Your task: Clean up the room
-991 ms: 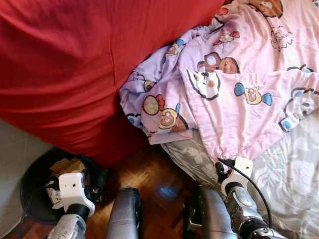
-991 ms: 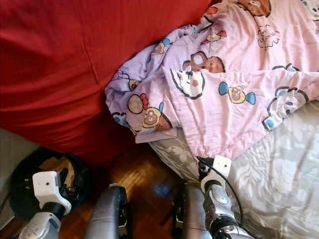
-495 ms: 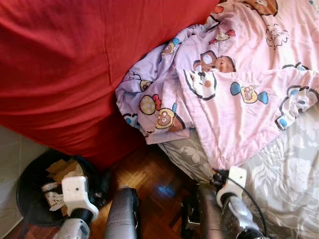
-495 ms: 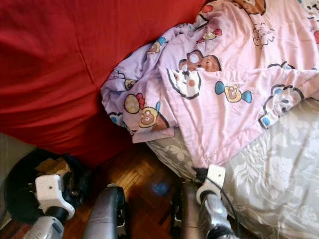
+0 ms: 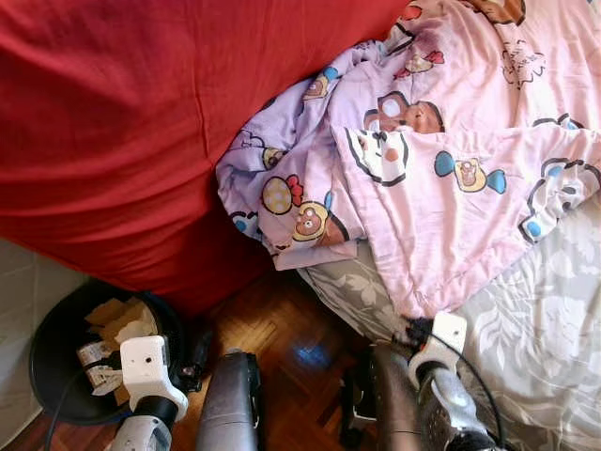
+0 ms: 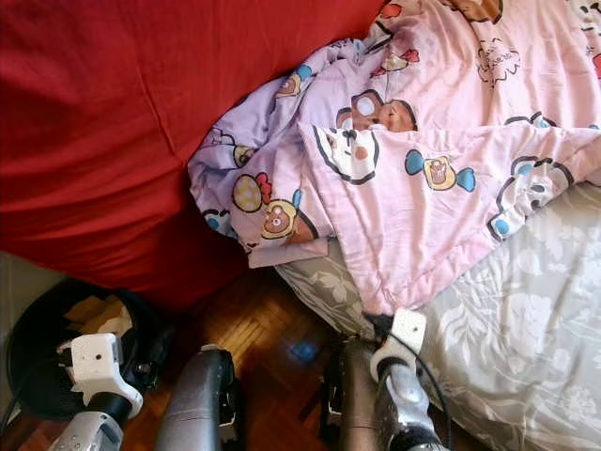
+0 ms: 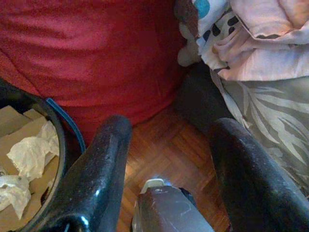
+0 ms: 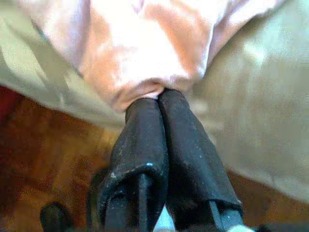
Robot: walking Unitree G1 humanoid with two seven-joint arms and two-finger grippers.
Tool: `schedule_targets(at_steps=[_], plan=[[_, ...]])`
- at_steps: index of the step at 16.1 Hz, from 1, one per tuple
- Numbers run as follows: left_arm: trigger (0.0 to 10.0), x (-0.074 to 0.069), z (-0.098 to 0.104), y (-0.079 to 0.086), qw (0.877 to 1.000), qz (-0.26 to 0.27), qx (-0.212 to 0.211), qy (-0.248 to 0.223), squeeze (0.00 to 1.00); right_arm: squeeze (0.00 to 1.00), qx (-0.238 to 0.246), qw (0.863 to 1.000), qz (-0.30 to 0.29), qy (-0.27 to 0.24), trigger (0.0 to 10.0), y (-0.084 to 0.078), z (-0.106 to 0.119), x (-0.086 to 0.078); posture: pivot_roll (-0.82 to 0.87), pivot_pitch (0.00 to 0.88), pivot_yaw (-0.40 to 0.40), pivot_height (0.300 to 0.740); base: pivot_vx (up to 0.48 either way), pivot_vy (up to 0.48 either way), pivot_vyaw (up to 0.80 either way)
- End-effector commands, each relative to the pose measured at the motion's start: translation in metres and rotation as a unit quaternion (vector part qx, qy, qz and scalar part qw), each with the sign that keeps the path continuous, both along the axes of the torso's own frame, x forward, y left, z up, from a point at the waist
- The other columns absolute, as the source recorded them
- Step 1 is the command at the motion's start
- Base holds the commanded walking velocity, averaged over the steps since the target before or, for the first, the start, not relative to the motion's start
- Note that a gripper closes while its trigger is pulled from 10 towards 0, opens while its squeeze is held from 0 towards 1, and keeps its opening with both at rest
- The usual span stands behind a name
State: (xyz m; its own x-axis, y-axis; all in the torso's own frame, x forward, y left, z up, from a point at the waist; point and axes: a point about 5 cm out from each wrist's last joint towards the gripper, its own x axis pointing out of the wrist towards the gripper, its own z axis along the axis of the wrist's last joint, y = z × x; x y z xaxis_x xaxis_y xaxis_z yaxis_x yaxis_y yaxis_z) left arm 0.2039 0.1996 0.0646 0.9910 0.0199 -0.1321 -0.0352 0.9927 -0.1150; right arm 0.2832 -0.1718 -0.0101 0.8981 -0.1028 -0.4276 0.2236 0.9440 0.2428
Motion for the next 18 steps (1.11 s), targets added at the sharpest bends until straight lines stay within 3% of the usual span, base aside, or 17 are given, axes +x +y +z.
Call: schedule_targets(at_steps=[1, 5, 11, 16, 17, 18], plan=[[10.0, -0.008, -0.010, 0.005, 1.000, 0.011, 0.000, 0.028, 0.00, 1.00, 0.016, 1.000, -0.016, 0.005, 10.0, -0.001, -0.007, -0.008, 0.17, 0.443, 0.022, 0.637, 0.000, 0.000, 0.00], [10.0, -0.002, -0.010, 0.006, 1.000, 0.011, 0.000, 0.022, 0.00, 1.00, 0.035, 0.999, -0.024, -0.013, 10.0, 0.000, -0.005, -0.008, 0.17, 0.425, 0.022, 0.637, 0.000, 0.000, 0.00], [10.0, 0.003, -0.008, 0.007, 1.000, 0.005, 0.006, 0.017, 0.00, 1.00, 0.048, 0.998, -0.043, 0.002, 10.0, 0.001, -0.012, -0.015, 0.17, 0.416, 0.031, 0.637, 0.000, 0.000, 0.00], [10.0, 0.005, -0.007, 0.006, 1.000, 0.000, 0.008, 0.015, 0.00, 1.00, 0.063, 0.994, -0.086, 0.009, 10.0, -0.009, -0.014, -0.018, 0.17, 0.409, 0.034, 0.637, 0.000, 0.000, 0.00], [10.0, 0.005, -0.007, 0.007, 1.000, 0.000, 0.009, 0.014, 0.00, 0.31, 0.069, 0.994, -0.087, 0.008, 10.0, -0.010, -0.013, -0.017, 0.18, 0.410, 0.037, 0.637, 0.000, 0.000, 0.00], [10.0, 0.003, -0.006, 0.008, 1.000, 0.000, 0.011, 0.014, 0.00, 0.00, 0.083, 0.993, -0.087, 0.003, 10.0, -0.010, -0.011, -0.014, 0.19, 0.413, 0.039, 0.637, 0.000, 0.000, 0.00]])
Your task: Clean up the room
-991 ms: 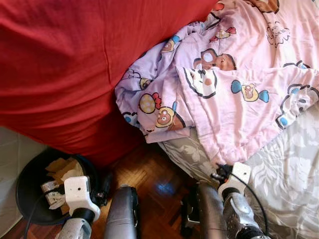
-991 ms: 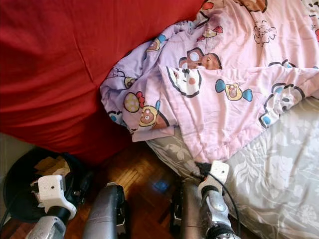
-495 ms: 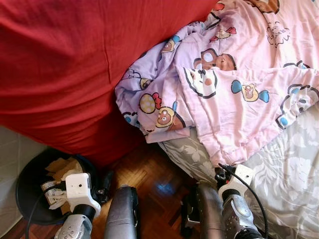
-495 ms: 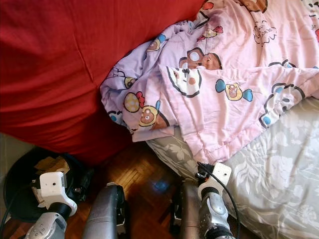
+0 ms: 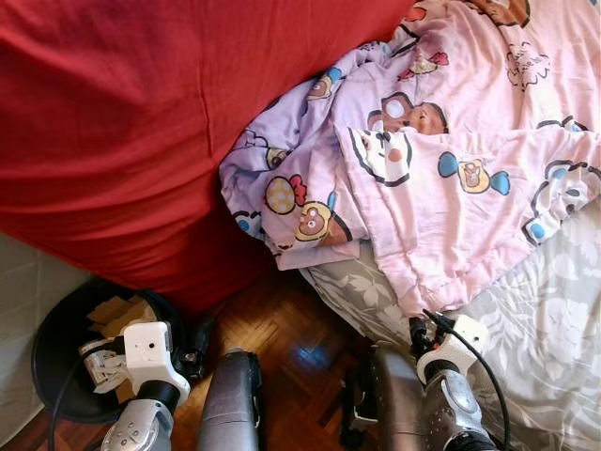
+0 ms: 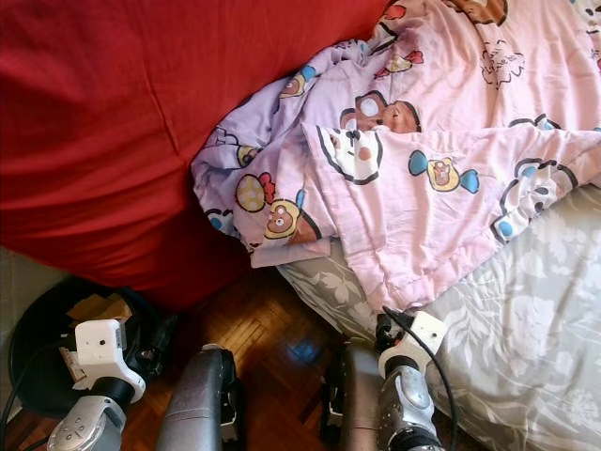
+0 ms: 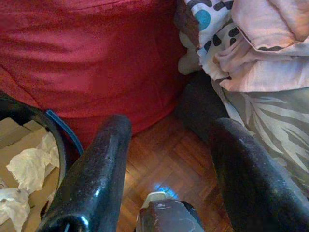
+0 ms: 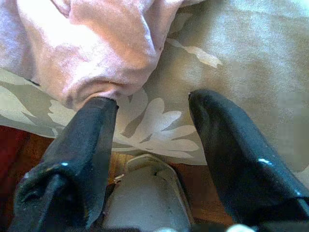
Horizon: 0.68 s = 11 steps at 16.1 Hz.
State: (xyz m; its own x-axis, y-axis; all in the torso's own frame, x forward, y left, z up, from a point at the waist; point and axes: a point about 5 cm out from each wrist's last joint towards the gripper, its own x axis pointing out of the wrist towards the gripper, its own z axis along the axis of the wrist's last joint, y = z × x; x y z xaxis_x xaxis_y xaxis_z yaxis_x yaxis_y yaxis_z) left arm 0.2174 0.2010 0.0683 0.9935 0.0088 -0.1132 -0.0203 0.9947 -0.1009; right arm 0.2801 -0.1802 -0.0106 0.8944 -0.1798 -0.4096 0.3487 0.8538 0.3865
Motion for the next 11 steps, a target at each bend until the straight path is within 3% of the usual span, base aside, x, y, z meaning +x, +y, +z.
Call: schedule_targets(at_steps=[1, 7, 11], plan=[[10.0, -0.011, -0.009, 0.007, 1.000, 0.006, 0.006, 0.024, 0.00, 0.00, 0.021, 0.999, -0.007, 0.024, 10.0, -0.002, -0.009, -0.009, 0.19, 0.415, 0.041, 0.637, 0.000, 0.000, 0.00], [10.0, -0.015, -0.008, 0.010, 1.000, 0.003, 0.015, 0.026, 0.00, 0.00, 0.070, 0.997, 0.032, -0.031, 10.0, 0.013, 0.009, 0.014, 0.20, 0.418, 0.049, 0.637, 0.000, 0.000, 0.00], [10.0, -0.014, -0.007, 0.010, 1.000, 0.001, 0.017, 0.025, 0.00, 0.00, 0.078, 0.995, 0.036, -0.040, 10.0, 0.016, 0.011, 0.015, 0.20, 0.415, 0.050, 0.637, 0.000, 0.000, 0.00]])
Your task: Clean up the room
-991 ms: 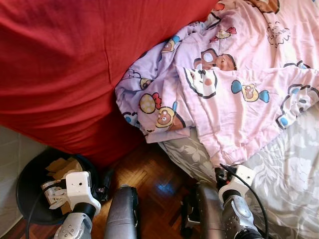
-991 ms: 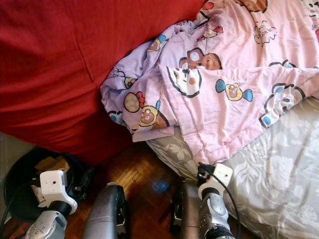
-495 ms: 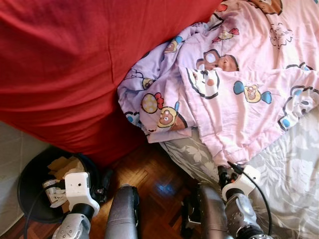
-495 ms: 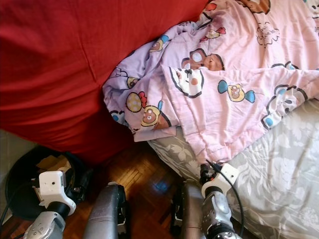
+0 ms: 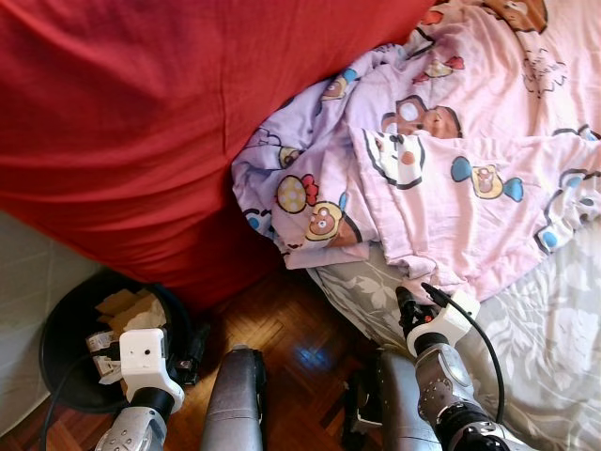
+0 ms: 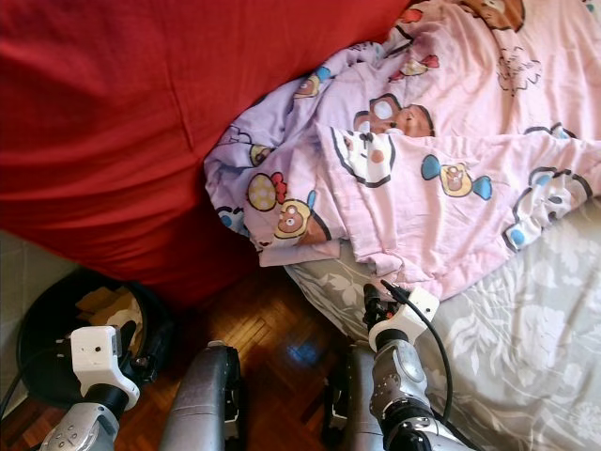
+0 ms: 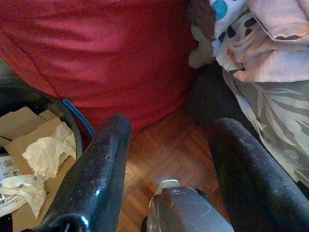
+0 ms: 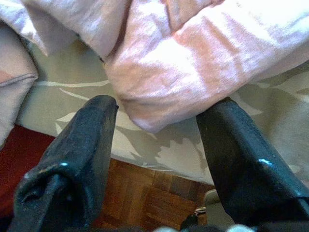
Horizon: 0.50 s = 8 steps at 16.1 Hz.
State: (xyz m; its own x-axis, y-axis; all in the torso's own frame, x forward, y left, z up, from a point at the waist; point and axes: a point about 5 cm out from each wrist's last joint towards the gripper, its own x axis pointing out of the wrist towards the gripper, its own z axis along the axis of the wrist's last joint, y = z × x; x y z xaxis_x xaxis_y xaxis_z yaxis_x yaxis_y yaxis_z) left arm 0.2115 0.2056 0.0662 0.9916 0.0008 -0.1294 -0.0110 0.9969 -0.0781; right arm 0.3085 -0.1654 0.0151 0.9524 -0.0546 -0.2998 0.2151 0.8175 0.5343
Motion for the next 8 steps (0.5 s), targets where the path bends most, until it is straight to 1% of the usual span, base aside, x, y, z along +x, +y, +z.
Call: schedule_targets(at_steps=[1, 4, 8], plan=[[10.0, -0.007, -0.005, 0.005, 1.000, 0.005, 0.007, 0.016, 0.00, 0.00, 0.015, 0.999, -0.020, 0.031, 10.0, -0.002, -0.016, -0.015, 0.20, 0.413, 0.052, 0.637, 0.000, 0.000, 0.00], [10.0, -0.008, -0.006, 0.004, 1.000, 0.003, 0.007, 0.018, 0.00, 0.00, 0.041, 0.993, -0.093, 0.054, 10.0, -0.019, -0.021, -0.020, 0.20, 0.415, 0.052, 0.637, 0.000, 0.000, 0.00], [10.0, -0.011, -0.006, 0.004, 1.000, 0.005, 0.008, 0.020, 0.00, 0.00, 0.029, 0.992, -0.108, 0.059, 10.0, -0.024, -0.018, -0.018, 0.21, 0.430, 0.053, 0.637, 0.000, 0.000, 0.00]])
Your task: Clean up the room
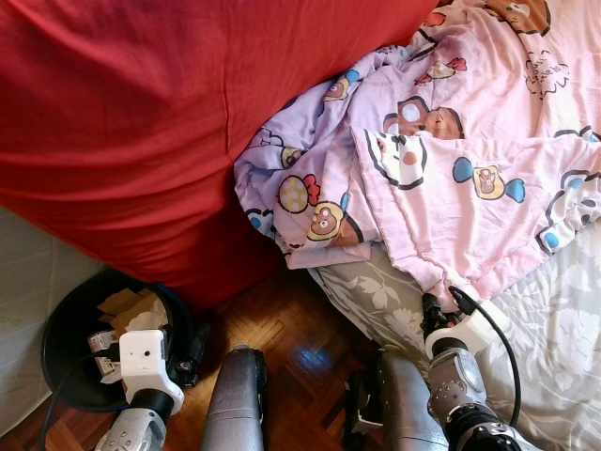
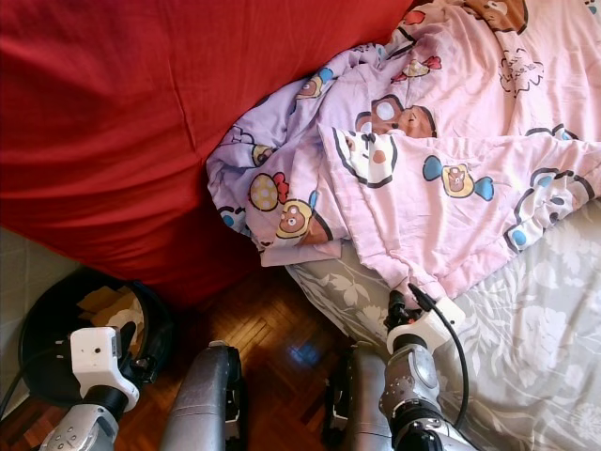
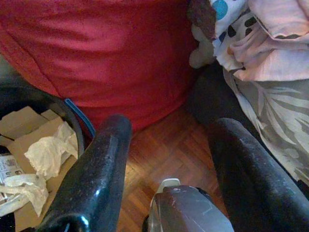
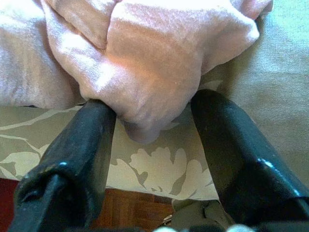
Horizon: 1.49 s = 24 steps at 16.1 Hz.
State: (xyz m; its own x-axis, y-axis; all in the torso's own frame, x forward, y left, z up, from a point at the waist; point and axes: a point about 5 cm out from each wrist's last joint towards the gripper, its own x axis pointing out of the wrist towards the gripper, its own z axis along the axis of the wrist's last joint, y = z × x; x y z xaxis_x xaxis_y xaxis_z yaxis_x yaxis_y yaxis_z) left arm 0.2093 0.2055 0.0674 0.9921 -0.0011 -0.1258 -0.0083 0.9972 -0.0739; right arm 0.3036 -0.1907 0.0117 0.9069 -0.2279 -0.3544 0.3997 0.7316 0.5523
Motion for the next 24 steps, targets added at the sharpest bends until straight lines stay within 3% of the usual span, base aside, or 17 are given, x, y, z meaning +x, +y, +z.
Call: schedule_targets(at_steps=[1, 2, 3, 13, 18, 22, 24], plan=[[10.0, -0.010, -0.007, 0.004, 1.000, 0.005, 0.006, 0.023, 0.00, 0.00, 0.012, 0.999, -0.008, 0.032, 10.0, 0.002, -0.014, -0.012, 0.21, 0.433, 0.053, 0.637, 0.000, 0.000, 0.00], [10.0, -0.010, -0.007, 0.004, 1.000, 0.006, 0.006, 0.024, 0.00, 0.00, 0.013, 0.999, -0.007, 0.032, 2.9, 0.003, -0.013, -0.011, 0.21, 0.434, 0.053, 0.637, 0.000, 0.000, 0.00], [10.0, -0.011, -0.007, 0.004, 1.000, 0.006, 0.006, 0.024, 0.00, 0.00, 0.015, 0.999, -0.003, 0.028, 0.0, 0.004, -0.012, -0.009, 0.21, 0.435, 0.053, 0.637, 0.000, 0.000, 0.00], [10.0, -0.009, -0.009, 0.003, 1.000, 0.010, 0.006, 0.025, 0.00, 0.00, -0.006, 0.999, 0.015, 0.032, 0.0, 0.005, -0.012, -0.009, 0.20, 0.426, 0.045, 0.637, 0.000, 0.000, 0.00], [10.0, 0.008, -0.017, 0.001, 1.000, 0.013, 0.001, 0.025, 0.00, 0.00, -0.024, 0.999, 0.018, 0.033, 0.0, -0.004, -0.012, -0.012, 0.18, 0.365, 0.028, 0.637, 0.000, 0.000, 0.00], [10.0, 0.022, -0.025, 0.002, 0.999, 0.024, -0.008, 0.024, 0.00, 0.00, -0.066, 0.997, 0.038, 0.019, 0.0, -0.013, -0.013, -0.018, 0.14, 0.275, 0.007, 0.637, 0.000, 0.000, 0.00], [10.0, 0.027, -0.035, 0.002, 0.999, 0.031, -0.018, 0.035, 0.00, 0.00, -0.118, 0.991, 0.069, 0.009, 0.2, -0.015, -0.014, -0.024, 0.11, 0.240, 0.004, 0.637, 0.000, 0.000, 0.00]])
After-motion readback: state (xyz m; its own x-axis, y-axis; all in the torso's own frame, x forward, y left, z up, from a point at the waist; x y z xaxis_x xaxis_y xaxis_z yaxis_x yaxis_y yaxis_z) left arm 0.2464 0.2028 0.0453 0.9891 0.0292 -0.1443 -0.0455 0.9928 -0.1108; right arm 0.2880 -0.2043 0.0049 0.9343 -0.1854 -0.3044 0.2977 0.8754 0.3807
